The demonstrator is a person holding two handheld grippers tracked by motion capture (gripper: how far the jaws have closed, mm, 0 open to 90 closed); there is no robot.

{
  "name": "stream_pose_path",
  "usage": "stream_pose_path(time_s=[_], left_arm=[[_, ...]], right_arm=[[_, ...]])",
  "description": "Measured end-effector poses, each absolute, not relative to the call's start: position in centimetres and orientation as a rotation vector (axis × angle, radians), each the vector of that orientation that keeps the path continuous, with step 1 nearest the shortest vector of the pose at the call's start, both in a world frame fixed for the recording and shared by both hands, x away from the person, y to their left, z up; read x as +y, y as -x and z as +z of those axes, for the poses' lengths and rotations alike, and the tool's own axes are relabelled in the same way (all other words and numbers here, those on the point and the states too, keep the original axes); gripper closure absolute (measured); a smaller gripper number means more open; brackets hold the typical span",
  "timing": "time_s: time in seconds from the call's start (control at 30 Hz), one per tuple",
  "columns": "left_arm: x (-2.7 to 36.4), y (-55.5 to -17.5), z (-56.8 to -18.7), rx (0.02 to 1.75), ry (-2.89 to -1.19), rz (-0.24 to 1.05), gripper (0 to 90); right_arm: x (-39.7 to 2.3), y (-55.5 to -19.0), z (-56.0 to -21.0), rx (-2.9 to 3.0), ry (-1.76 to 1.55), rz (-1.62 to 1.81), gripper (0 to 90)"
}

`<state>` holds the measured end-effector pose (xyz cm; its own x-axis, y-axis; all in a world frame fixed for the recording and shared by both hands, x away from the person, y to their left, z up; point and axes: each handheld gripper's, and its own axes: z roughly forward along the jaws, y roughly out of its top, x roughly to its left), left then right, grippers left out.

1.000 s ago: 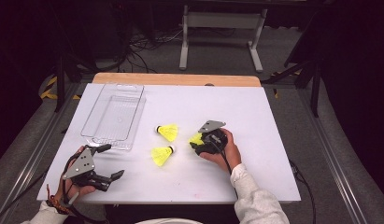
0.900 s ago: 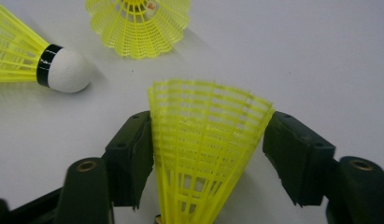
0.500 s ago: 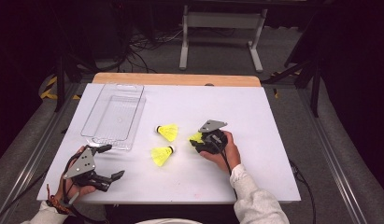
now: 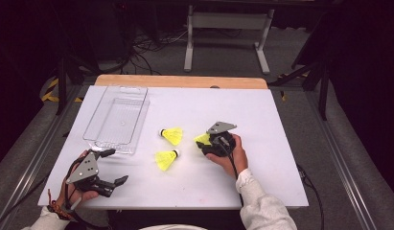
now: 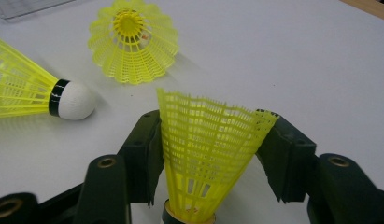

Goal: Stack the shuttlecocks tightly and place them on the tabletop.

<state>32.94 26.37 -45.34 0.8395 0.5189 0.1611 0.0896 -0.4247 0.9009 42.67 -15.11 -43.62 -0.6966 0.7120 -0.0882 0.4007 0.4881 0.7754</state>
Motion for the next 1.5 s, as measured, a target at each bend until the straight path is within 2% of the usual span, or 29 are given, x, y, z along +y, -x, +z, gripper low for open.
stream_pose_path(time_s=[0.1, 0.4, 0.97, 1.5], left_arm=[[26.3, -32.9, -45.4, 0.448, -1.977, 0.517, 4.0], [26.2, -33.0, -45.4, 0.446, -1.986, 0.512, 4.0], [26.2, -33.0, -45.5, 0.444, -1.997, 0.509, 4.1], [26.0, -33.0, -45.6, 0.44, -2.005, 0.501, 4.4]], right_arm=[[-15.2, -42.6, -43.5, 2.335, -0.924, 1.073, 48.1], [-14.9, -42.5, -43.1, 2.313, -0.901, 1.111, 49.1], [-12.8, -44.1, -42.4, 2.27, -0.925, 1.195, 47.4], [-12.2, -45.2, -43.4, 2.27, -0.968, 1.175, 46.2]])
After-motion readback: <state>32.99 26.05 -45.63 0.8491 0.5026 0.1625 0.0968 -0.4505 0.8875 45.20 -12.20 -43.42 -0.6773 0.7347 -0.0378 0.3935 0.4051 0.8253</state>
